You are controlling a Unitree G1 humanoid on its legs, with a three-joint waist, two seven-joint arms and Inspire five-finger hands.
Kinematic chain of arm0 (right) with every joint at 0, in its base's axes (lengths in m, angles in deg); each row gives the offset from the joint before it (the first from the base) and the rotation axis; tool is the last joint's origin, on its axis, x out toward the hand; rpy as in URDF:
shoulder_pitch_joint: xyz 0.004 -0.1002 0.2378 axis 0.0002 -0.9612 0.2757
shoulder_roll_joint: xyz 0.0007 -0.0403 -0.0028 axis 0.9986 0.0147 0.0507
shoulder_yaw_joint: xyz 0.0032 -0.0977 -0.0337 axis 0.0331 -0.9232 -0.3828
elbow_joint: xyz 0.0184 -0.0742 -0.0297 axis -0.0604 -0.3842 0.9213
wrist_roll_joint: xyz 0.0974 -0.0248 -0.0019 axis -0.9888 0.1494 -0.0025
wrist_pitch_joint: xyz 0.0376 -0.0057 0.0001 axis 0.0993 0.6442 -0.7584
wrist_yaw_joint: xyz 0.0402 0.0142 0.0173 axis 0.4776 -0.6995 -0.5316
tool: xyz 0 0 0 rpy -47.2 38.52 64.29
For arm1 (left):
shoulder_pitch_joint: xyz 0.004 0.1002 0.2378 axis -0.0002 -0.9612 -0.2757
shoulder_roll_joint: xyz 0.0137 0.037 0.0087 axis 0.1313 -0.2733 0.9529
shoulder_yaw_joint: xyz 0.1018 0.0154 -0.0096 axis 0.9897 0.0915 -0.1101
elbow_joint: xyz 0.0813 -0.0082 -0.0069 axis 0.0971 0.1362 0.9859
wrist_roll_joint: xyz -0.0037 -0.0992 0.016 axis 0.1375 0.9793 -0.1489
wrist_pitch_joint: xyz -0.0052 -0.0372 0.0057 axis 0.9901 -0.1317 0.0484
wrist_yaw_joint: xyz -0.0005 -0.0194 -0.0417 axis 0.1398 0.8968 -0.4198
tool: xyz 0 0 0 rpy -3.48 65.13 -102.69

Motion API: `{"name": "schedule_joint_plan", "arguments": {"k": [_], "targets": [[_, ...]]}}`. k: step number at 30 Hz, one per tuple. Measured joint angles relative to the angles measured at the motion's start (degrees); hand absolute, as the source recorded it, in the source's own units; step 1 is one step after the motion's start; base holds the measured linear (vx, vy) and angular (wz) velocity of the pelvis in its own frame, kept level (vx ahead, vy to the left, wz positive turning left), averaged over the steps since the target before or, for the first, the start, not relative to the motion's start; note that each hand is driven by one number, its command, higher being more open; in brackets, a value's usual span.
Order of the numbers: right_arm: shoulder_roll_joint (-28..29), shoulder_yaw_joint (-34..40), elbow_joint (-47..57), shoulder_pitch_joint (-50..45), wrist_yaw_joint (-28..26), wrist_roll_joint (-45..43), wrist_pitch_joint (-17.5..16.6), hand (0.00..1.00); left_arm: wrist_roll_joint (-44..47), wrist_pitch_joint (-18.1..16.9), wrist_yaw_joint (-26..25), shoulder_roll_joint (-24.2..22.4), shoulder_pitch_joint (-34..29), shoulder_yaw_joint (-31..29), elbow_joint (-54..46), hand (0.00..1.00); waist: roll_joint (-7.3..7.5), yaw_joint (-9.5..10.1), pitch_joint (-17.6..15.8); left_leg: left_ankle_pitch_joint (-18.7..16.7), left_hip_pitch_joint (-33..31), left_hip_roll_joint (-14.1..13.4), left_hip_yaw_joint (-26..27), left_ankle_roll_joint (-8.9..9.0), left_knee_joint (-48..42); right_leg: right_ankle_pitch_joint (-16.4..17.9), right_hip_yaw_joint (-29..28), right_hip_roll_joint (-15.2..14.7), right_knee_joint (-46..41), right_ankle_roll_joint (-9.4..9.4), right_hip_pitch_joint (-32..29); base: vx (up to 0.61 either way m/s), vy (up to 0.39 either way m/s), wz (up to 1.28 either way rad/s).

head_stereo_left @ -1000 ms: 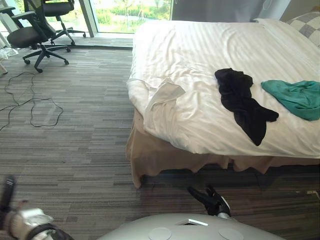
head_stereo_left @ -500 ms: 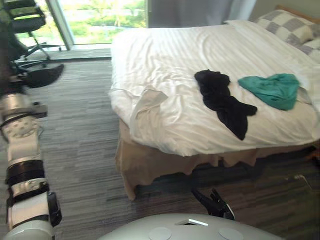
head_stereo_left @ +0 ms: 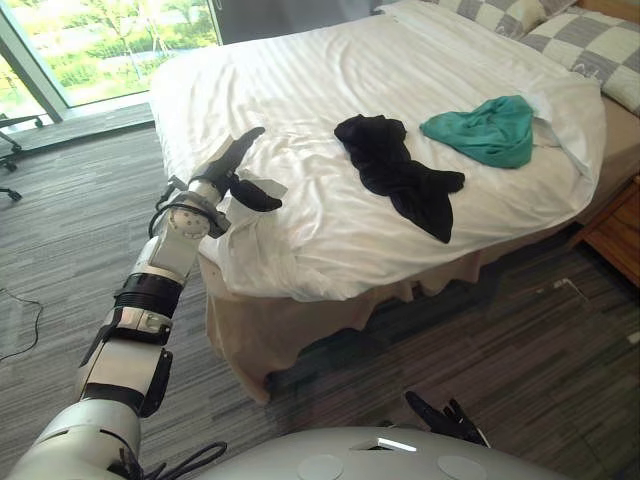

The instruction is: Tidy up the quilt and then pick up the clothes from the bed and put them into the laundry hamper

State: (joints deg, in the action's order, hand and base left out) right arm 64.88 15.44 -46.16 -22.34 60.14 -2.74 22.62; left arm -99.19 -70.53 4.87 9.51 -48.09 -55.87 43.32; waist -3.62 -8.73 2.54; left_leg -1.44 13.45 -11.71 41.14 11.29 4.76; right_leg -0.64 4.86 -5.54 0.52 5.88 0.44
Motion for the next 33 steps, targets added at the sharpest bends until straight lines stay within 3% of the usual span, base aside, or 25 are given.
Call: {"name": "schedule_joint_plan", "arguments": {"k": [7,8,13,20,27,28,33], "targets": [[0.59,1.64,0.01,-0.66,-0.01,2.22,2.10,1.00,-11.03,11.74,4.25,-2.07,2.20,-1.27,10.71,1.00,1.49,-1.34,-1.12,-0.20,0.10,0.13,1.16,0.00,0.01,-0.02,-1.18,0.11,-0.76,0.00,-1.02,-0.06,-0.029,-0.08],[0.70,2.01,0.03,-0.64,-0.08,2.24,2.11,1.00,-13.18,13.35,4.96,-2.57,2.20,-3.07,12.72,0.00,1.68,-1.34,-1.33,-0.20,0.03,0.15,1.51,0.00,0.01,-0.03,-1.63,0.18,-1.01,0.00,-1.50,-0.05,-0.025,-0.13],[0.83,1.96,0.35,-0.65,-0.83,2.33,2.52,1.00,-18.89,18.38,4.25,-4.10,1.41,-9.52,20.18,0.00,1.72,-1.32,-2.18,-0.47,1.01,0.16,3.42,0.42,0.00,-0.30,-2.19,0.42,-1.06,-0.39,-1.52,-0.05,-0.019,-0.14],[-0.05,1.94,1.17,-0.31,-1.05,5.69,3.03,1.00,-17.46,19.15,-1.67,-5.08,0.85,-13.40,20.59,0.00,1.12,-1.55,-2.54,-0.52,0.69,0.03,2.99,0.53,0.01,-0.34,-1.11,0.28,-0.33,-0.31,-1.15,-0.05,-0.016,0.04],[-1.19,-0.47,2.21,-0.22,-1.01,6.65,2.39,1.00,-6.16,9.29,-3.45,-5.57,-5.06,-15.96,18.60,0.00,0.46,-0.74,-2.71,-0.42,0.41,-0.03,-0.35,0.44,0.00,-0.33,3.22,-0.49,0.57,-0.29,1.49,-0.03,-0.017,0.25],[-1.22,-0.92,2.25,-0.19,-0.93,6.66,2.08,1.00,-3.47,8.19,-3.51,-5.57,-7.99,-16.17,15.58,1.00,0.43,-0.56,-2.67,-0.35,0.12,-0.09,-1.52,0.33,0.00,-0.33,4.67,-0.64,0.53,-0.29,1.89,-0.05,-0.028,0.39],[-1.89,-2.73,2.26,-0.46,0.21,6.76,2.02,1.00,5.67,6.35,-5.23,-7.01,-20.84,-19.76,5.97,1.00,0.55,2.30,-2.62,-0.27,-0.77,-0.54,-5.44,0.16,-0.46,-0.22,9.85,-1.08,0.34,-0.33,3.63,-0.03,-0.031,0.43]]}}
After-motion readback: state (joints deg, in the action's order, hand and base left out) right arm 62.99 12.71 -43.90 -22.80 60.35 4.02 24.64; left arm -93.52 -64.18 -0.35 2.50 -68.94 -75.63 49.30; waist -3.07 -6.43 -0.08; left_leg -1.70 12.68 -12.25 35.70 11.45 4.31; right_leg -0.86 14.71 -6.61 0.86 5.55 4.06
